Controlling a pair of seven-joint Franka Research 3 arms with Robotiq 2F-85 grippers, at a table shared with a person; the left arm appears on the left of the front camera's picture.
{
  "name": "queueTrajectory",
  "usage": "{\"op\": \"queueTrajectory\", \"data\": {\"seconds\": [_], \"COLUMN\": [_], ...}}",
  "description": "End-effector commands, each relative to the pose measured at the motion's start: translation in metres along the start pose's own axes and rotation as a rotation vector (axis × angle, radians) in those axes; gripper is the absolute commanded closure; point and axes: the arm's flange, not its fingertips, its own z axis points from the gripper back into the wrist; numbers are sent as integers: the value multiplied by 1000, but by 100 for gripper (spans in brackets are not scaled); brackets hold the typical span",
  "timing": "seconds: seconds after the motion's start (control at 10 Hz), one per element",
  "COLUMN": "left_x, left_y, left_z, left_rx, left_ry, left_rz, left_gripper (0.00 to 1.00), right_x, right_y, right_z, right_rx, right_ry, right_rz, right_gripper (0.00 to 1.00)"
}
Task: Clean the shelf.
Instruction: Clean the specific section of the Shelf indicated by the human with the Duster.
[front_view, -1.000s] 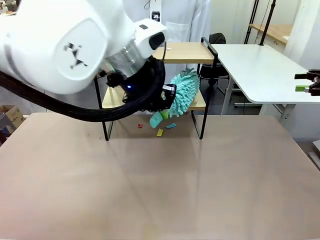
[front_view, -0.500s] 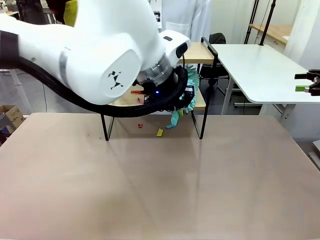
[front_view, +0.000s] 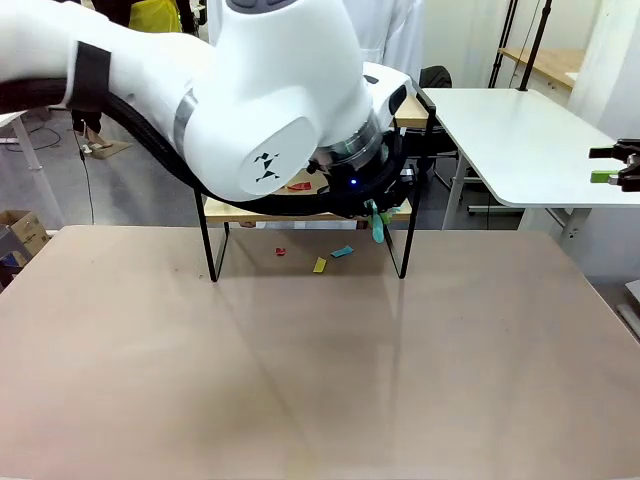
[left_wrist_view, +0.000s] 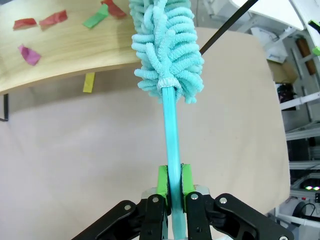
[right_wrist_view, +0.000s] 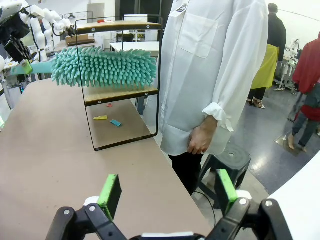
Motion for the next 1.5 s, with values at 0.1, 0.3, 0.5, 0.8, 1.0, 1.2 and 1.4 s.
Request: {"op": "queueTrajectory", "data": {"seconds": [0.1, 0.3, 0.5, 0.8, 1.0, 1.2, 1.4], "left_x": [-1, -10, -11, -14, -9, -4, 2], "left_y": [-17, -15, -4, -3, 10, 34, 67], "left_z": [-24, -44, -33, -42, -31, -17, 9], "left_rx": [30, 39, 22, 25, 90, 136, 170], "left_ry": [-6, 33, 38, 54, 58, 62, 105], "left_rz": [42, 40, 18, 22, 53, 105, 142], "left_gripper": [87, 87, 87, 87, 87, 87, 87], "right_x": [3, 3, 3, 3, 3, 3, 3], "right_y": [0, 0, 0, 0, 0, 0, 0], "right_z": [-1, -1, -1, -1, -1, -1, -1], "right_rx": [-3, -3, -3, -3, -3, -3, -3], "right_ry": [1, 1, 1, 1, 1, 1, 1], "right_rz": [4, 4, 4, 4, 4, 4, 4], "right_gripper": [0, 0, 0, 0, 0, 0, 0]}}
